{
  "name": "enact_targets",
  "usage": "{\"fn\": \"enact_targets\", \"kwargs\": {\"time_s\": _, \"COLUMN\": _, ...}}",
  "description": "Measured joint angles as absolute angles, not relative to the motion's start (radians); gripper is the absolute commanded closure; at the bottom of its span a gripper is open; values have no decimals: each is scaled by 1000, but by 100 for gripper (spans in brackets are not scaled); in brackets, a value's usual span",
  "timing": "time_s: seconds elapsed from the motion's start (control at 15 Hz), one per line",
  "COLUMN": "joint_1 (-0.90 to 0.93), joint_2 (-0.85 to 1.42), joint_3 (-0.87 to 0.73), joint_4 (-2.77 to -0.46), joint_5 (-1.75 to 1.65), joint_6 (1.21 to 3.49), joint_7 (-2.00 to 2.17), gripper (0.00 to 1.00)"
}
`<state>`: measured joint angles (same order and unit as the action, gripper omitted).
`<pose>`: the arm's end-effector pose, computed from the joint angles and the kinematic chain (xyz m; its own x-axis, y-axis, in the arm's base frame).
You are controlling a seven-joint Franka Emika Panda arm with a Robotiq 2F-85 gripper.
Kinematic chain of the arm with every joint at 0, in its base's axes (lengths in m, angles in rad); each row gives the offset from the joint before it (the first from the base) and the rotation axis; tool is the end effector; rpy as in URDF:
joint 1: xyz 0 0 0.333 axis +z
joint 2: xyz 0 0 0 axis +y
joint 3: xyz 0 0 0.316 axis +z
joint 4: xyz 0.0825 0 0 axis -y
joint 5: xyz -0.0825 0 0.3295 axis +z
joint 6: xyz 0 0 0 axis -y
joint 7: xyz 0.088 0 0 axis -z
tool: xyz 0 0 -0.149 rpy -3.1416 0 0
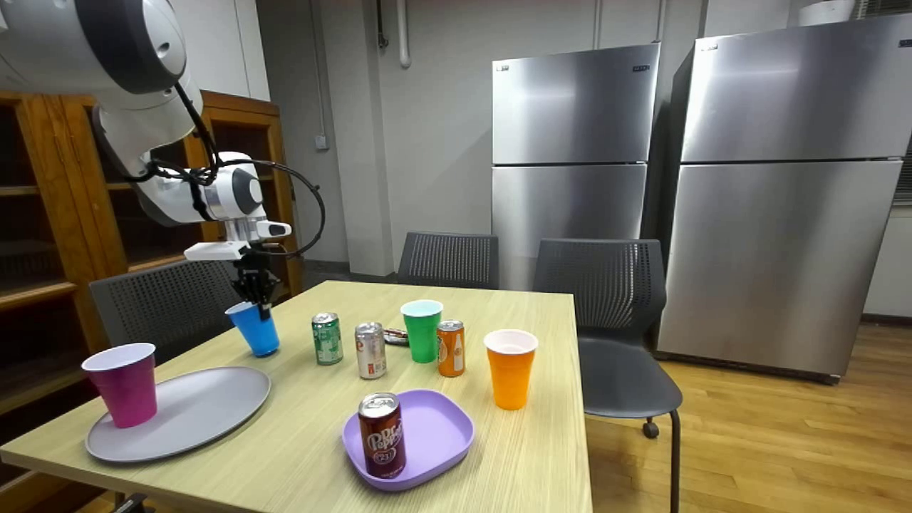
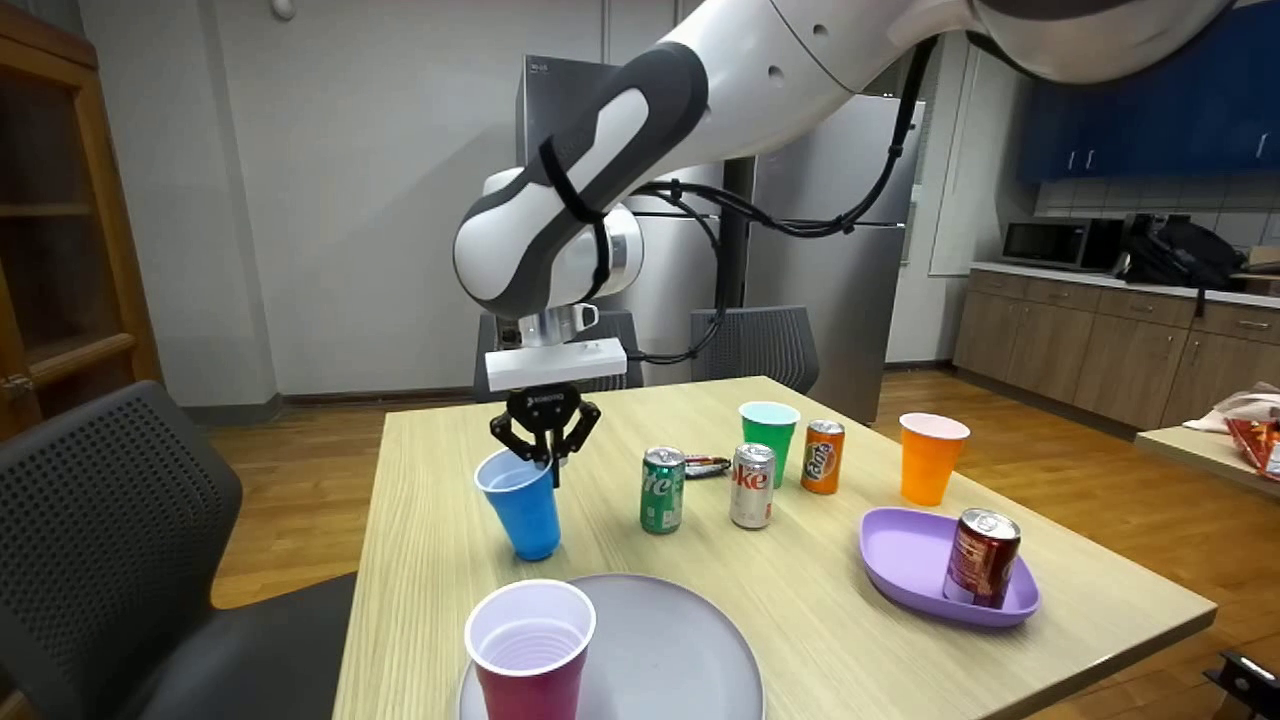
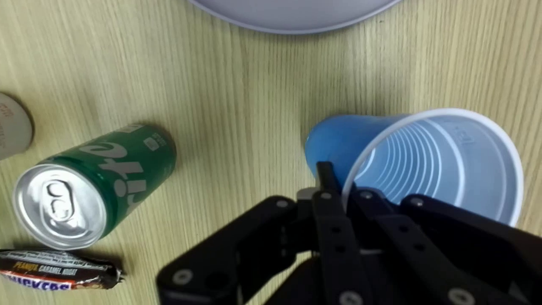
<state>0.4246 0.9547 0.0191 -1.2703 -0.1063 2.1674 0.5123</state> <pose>0.6339 0.2894 0.1597 0.9997 -0.0147 -0.0178 -0.0131 -0.9960 0.0888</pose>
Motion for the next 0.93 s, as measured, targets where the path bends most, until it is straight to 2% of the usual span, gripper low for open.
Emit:
{"fn": "enact_targets", "kwargs": {"time_s": 0.4, "joint_1": 422, "joint_2": 928, "joint_3": 21, "joint_4": -1287, "joint_5": -105, "joint_6": 2194, "joint_7": 488, "gripper": 99}}
{"fn": "enact_targets", "kwargs": {"time_s": 0.93, "joint_1": 382, "joint_2": 778, "joint_3": 80, "joint_4": -1444, "joint_5": -79, "joint_6": 2216, "joint_7": 328, "gripper": 99}}
